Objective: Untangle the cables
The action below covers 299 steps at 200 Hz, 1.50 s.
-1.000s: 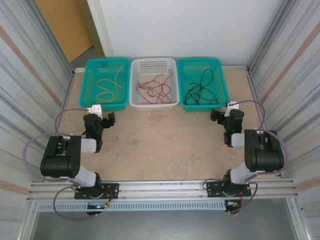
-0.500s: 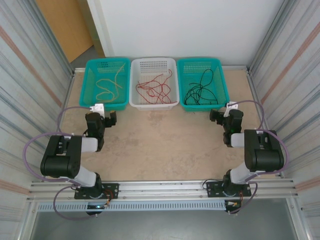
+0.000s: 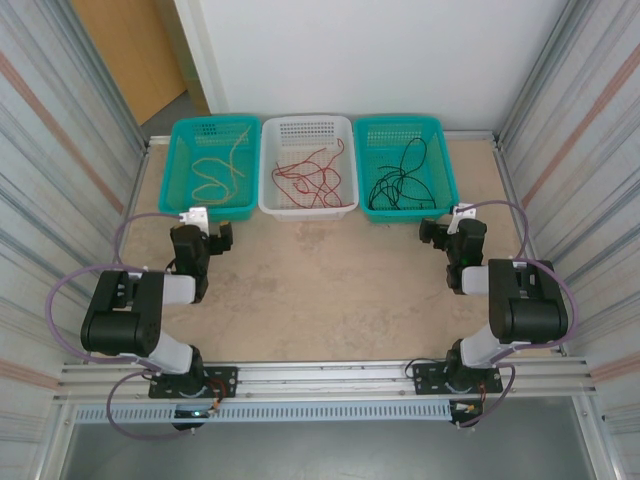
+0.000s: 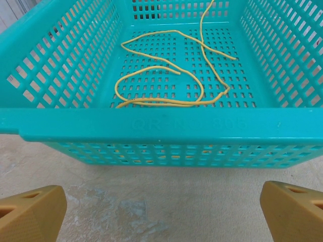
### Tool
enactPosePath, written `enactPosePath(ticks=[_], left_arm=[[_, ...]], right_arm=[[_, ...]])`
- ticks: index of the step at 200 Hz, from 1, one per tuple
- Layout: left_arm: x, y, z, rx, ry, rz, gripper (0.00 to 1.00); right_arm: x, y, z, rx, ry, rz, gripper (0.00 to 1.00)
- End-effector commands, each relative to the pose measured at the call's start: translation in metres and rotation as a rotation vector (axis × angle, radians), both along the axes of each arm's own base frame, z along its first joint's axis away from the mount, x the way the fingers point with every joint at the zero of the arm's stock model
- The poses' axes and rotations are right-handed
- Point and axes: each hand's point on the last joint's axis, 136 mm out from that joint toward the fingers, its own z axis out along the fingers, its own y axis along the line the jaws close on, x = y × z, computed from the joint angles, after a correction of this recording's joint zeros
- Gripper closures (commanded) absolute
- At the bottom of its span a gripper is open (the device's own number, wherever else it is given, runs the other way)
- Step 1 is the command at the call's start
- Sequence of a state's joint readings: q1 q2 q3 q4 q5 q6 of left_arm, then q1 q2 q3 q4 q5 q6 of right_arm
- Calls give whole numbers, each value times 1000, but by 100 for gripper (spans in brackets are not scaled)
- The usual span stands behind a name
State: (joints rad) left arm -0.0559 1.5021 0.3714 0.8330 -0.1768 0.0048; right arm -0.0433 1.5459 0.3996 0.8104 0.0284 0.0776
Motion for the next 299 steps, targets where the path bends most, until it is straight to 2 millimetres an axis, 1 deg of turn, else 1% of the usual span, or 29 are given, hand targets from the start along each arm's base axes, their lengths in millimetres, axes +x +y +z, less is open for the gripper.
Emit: enactPosePath(ticks=[1, 274, 299], left_arm=[[5, 1, 4, 27, -5, 4, 1], [5, 1, 3, 26, -4, 0, 1], [5, 1, 3, 27, -4, 1, 1]], right_arm=[[2, 2, 3, 15, -6, 1, 1], [2, 2, 3, 15, -8, 1, 1], [4, 2, 0, 17, 8, 2, 1]])
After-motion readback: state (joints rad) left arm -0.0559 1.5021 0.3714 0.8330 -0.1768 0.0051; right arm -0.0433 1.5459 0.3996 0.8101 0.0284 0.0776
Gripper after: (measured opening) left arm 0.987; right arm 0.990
